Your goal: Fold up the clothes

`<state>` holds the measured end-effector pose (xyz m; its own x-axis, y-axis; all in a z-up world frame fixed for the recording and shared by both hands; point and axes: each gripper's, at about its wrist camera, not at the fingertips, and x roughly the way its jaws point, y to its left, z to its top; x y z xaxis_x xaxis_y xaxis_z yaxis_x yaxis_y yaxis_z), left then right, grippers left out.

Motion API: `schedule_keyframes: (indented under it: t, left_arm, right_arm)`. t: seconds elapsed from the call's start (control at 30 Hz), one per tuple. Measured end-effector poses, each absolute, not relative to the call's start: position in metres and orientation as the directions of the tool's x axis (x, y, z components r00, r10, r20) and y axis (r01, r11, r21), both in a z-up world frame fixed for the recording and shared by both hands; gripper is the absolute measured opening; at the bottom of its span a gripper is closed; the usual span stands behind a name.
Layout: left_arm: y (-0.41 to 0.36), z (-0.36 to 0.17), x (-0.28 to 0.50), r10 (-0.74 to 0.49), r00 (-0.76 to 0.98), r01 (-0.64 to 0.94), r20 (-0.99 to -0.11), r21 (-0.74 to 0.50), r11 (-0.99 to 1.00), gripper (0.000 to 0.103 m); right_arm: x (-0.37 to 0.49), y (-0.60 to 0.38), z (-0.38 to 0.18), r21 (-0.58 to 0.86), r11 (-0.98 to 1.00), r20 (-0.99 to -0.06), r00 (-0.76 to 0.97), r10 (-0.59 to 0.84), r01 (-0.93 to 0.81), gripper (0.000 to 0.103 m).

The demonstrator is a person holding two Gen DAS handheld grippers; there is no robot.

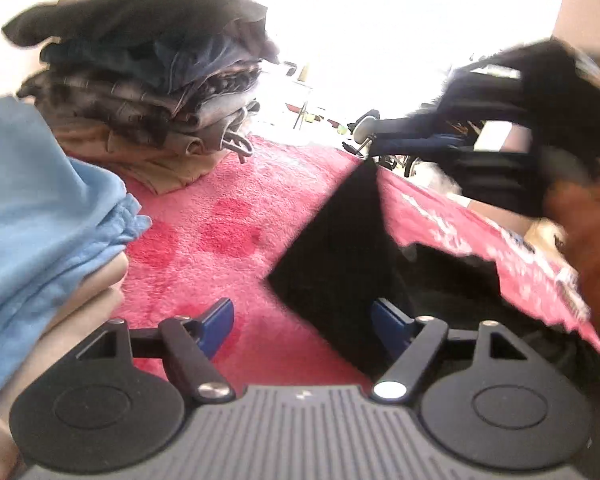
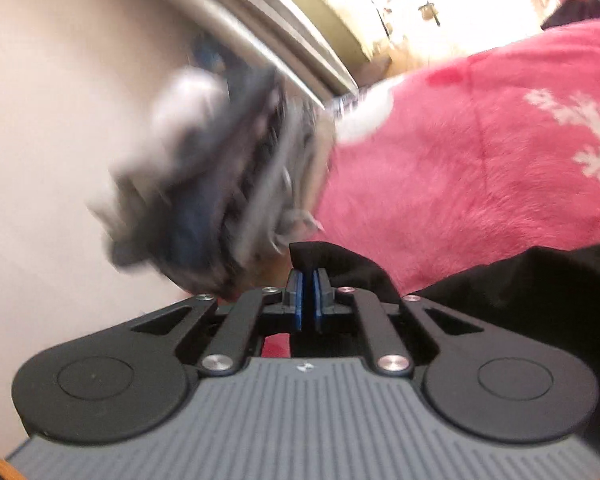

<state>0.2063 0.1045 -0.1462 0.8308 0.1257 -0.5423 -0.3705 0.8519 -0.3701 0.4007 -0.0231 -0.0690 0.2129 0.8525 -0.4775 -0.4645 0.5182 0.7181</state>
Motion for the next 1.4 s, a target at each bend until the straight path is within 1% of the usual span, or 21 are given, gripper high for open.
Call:
schedule_keyframes:
  t: [0.07, 0.13, 0.23, 0.27, 0.37, 0.5, 0.6, 0.67, 0.77, 0.83, 0.87, 0.9, 0.93, 1.0, 1.03, 1.13, 1.2, 1.27, 1.3, 1.4]
  left_arm:
    - [0.101, -0.144, 0.205, 0.081, 0.85, -0.318, -0.52, -0.385, 0.867, 0.07]
    - [0.092, -0.144, 0.199, 0.014, 0.867, -0.236, -0.498, -0.386, 0.892, 0.07]
    - [0.082, -0.145, 0.196, -0.076, 0.875, -0.134, -0.478, -0.39, 0.911, 0.071]
    - [0.079, -0.145, 0.198, -0.082, 0.875, -0.123, -0.477, -0.384, 0.915, 0.072]
    - [0.079, -0.147, 0.208, -0.092, 0.868, -0.139, -0.487, -0.419, 0.897, 0.072]
    - [0.093, -0.151, 0.23, -0.141, 0.857, -0.152, -0.496, -0.503, 0.851, 0.072]
    - [0.109, -0.163, 0.254, -0.262, 0.832, -0.138, -0.49, -0.639, 0.757, 0.072]
    - [0.116, -0.171, 0.265, -0.263, 0.835, -0.158, -0.484, -0.668, 0.727, 0.071]
    - [0.122, -0.176, 0.273, -0.233, 0.853, -0.186, -0.468, -0.688, 0.702, 0.064]
    - [0.124, -0.177, 0.277, -0.225, 0.865, -0.186, -0.449, -0.703, 0.686, 0.056]
    - [0.126, -0.177, 0.279, -0.222, 0.87, -0.186, -0.44, -0.711, 0.679, 0.054]
    - [0.125, -0.177, 0.281, -0.224, 0.871, -0.181, -0.436, -0.71, 0.68, 0.047]
    - [0.124, -0.178, 0.283, -0.229, 0.869, -0.177, -0.438, -0.708, 0.684, 0.038]
    - [0.12, -0.175, 0.281, -0.233, 0.875, -0.154, -0.424, -0.701, 0.697, 0.028]
    - [0.119, -0.174, 0.28, -0.235, 0.879, -0.142, -0.416, -0.697, 0.703, 0.026]
    - [0.108, -0.166, 0.273, -0.25, 0.895, -0.068, -0.369, -0.668, 0.741, 0.024]
    - [0.103, -0.164, 0.274, -0.245, 0.892, -0.071, -0.381, -0.652, 0.755, 0.023]
    - [0.102, -0.167, 0.276, -0.232, 0.884, -0.101, -0.405, -0.651, 0.752, 0.016]
    - [0.101, -0.168, 0.277, -0.219, 0.884, -0.116, -0.414, -0.647, 0.754, 0.01]
    - [0.097, -0.165, 0.272, -0.171, 0.897, -0.132, -0.408, -0.615, 0.778, 0.006]
  right_arm:
    - [0.401, -0.054, -0.066, 0.778, 0.459, -0.392, 0.24, 0.888, -0.43, 0.004]
    - [0.402, -0.084, -0.07, 0.808, 0.431, -0.344, 0.273, 0.898, -0.4, 0.004]
    - [0.407, -0.126, -0.095, 0.841, 0.45, -0.351, 0.33, 0.876, -0.3, 0.004]
    - [0.409, -0.139, -0.105, 0.851, 0.455, -0.357, 0.347, 0.867, -0.261, 0.004]
    - [0.413, -0.166, -0.13, 0.872, 0.461, -0.371, 0.395, 0.841, -0.163, 0.005]
    - [0.417, -0.181, -0.152, 0.894, 0.439, -0.364, 0.427, 0.828, -0.091, 0.005]
    - [0.42, -0.18, -0.157, 0.893, 0.443, -0.373, 0.416, 0.83, -0.084, 0.005]
    - [0.423, -0.175, -0.159, 0.891, 0.445, -0.376, 0.405, 0.833, -0.088, 0.006]
    - [0.424, -0.167, -0.158, 0.89, 0.444, -0.374, 0.392, 0.841, -0.104, 0.006]
    - [0.425, -0.165, -0.157, 0.889, 0.445, -0.374, 0.387, 0.843, -0.109, 0.006]
    - [0.425, -0.164, -0.157, 0.889, 0.445, -0.374, 0.386, 0.843, -0.11, 0.006]
    - [0.426, -0.164, -0.157, 0.89, 0.443, -0.373, 0.385, 0.844, -0.109, 0.006]
    - [0.426, -0.163, -0.158, 0.891, 0.441, -0.372, 0.387, 0.844, -0.106, 0.006]
    - [0.426, -0.162, -0.156, 0.888, 0.446, -0.375, 0.389, 0.841, -0.109, 0.007]
    - [0.426, -0.162, -0.156, 0.886, 0.45, -0.377, 0.39, 0.84, -0.11, 0.007]
    - [0.426, -0.16, -0.153, 0.881, 0.459, -0.384, 0.394, 0.835, -0.115, 0.007]
    - [0.427, -0.159, -0.152, 0.877, 0.465, -0.388, 0.397, 0.832, -0.118, 0.007]
    - [0.427, -0.159, -0.15, 0.873, 0.472, -0.392, 0.399, 0.829, -0.122, 0.007]
    - [0.427, -0.158, -0.149, 0.872, 0.475, -0.394, 0.4, 0.827, -0.123, 0.007]
    - [0.427, -0.157, -0.147, 0.866, 0.484, -0.4, 0.404, 0.823, -0.128, 0.007]
